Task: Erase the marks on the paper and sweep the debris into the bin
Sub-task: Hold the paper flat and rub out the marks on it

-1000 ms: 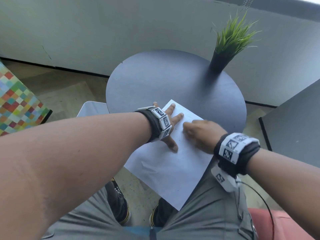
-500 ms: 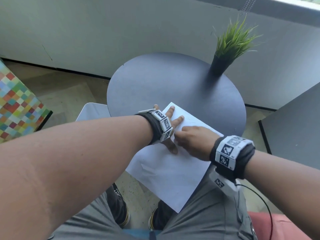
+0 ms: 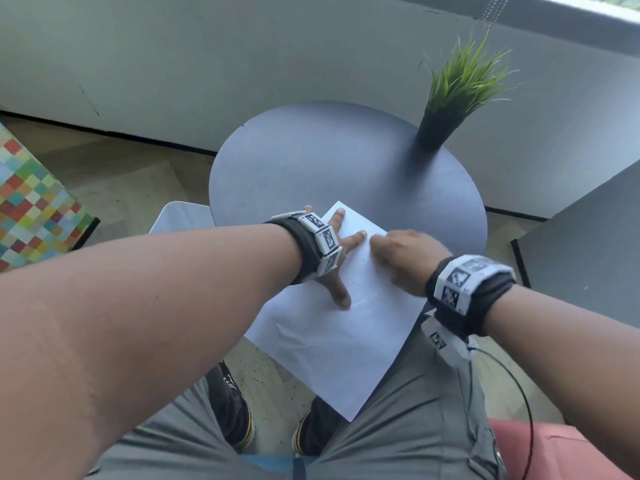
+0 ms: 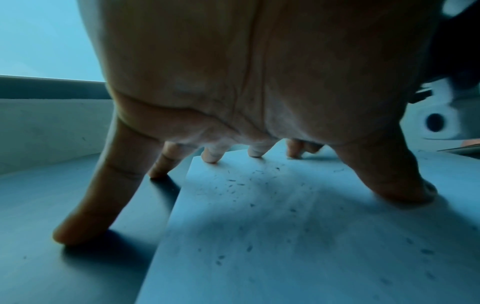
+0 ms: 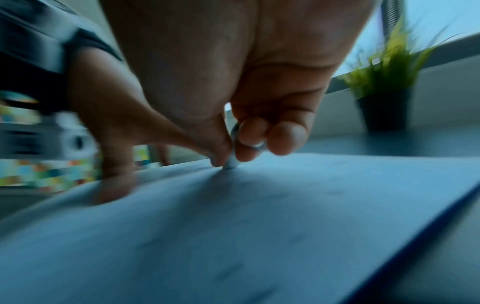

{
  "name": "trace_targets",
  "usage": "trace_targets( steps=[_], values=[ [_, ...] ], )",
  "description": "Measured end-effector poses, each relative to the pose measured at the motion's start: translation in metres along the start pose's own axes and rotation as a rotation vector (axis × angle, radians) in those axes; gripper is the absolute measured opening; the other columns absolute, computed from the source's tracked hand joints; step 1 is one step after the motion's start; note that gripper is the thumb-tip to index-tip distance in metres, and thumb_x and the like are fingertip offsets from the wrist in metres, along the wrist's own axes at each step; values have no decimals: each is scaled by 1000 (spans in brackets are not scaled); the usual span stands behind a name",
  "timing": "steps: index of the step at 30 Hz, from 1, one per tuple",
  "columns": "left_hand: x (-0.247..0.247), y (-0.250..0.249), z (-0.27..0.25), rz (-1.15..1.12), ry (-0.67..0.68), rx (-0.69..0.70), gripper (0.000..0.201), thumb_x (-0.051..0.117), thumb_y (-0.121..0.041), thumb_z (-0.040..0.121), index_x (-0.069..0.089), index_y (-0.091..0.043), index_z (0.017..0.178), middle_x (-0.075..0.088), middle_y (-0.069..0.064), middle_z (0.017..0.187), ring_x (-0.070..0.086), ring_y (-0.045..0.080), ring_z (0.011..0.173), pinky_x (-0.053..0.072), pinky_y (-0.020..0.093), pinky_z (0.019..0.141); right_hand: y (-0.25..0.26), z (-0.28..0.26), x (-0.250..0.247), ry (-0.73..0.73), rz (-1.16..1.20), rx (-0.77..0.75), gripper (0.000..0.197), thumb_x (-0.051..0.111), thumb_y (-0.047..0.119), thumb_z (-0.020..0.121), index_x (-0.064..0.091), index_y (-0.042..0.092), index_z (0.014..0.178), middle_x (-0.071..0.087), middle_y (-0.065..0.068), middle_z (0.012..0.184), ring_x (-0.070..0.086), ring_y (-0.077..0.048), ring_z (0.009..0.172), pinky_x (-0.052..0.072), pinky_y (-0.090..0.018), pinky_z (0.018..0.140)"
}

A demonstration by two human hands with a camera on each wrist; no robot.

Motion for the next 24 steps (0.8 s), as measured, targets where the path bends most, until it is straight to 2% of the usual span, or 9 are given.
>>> trace_targets(
  steps=[3,7,9,11,12,16,20,22,24],
  values=[
    [-1,-1,1,9,-3,3,136,61,-93,39,-22,-57,140,-30,3,157,-11,63,136,14,71,106,34,-15,17,72,40,-197,17,48,27,93,51,28,110,55,1,99,58,-27,94,48,-38,74],
    [-4,-2,-4,1,-1,11,130,62,-92,42,-20,-62,138,-29,4,158,-8,65,135,20,74,104,-26,-1,-1,-45,40,75,14,45,28,93,52,28,105,59,-2,99,59,-30,93,52,-39,76],
    [-5,-2,-5,5,0,12,129,63,-91,44,-19,-62,139,-28,5,158,-9,64,136,19,73,104,-5,-3,0,-24,7,-17,19,47,21,91,52,26,108,58,-2,100,58,-28,95,48,-35,74],
    [-6,-3,-5,20,-4,10,130,62,-91,43,-20,-61,138,-28,5,158,-7,65,135,21,73,104,29,-14,14,50,38,-203,17,48,24,93,53,29,109,55,3,99,57,-24,95,48,-35,75],
    [-7,-3,-5,28,-6,9,130,62,-92,41,-21,-62,137,-27,6,158,-6,66,135,23,73,103,29,-17,16,85,49,-211,14,49,27,94,52,32,106,53,6,97,57,-23,95,48,-36,75],
    [-10,-3,-6,25,-2,5,128,61,-93,41,-18,-63,137,-24,7,159,3,63,136,27,71,102,-25,-5,3,-59,32,45,11,45,30,94,51,30,104,55,2,95,59,-29,92,49,-36,72],
    [-11,-4,-8,45,3,-2,129,63,-91,43,-19,-62,139,-25,8,159,0,62,137,24,70,105,32,-21,17,53,8,-194,15,46,28,95,51,26,109,50,3,93,58,-27,91,42,-34,67],
    [-12,-4,-9,51,6,-4,129,64,-90,45,-18,-61,140,-24,8,159,3,61,137,25,69,106,19,-22,12,71,14,-131,11,44,32,96,50,29,105,51,5,93,58,-26,92,48,-37,69],
    [-13,-5,-10,49,8,1,128,64,-89,47,-18,-61,140,-25,9,158,6,61,138,26,68,106,-19,-12,1,-4,-7,39,12,41,28,94,49,26,103,55,1,96,58,-29,91,49,-38,70]
  ],
)
Point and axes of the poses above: each hand's wrist, its own z-axis towards the middle knuckle, its own x-axis out of the palm, y = z × x, the point moved 7 cm from there along z, towards the middle knuckle
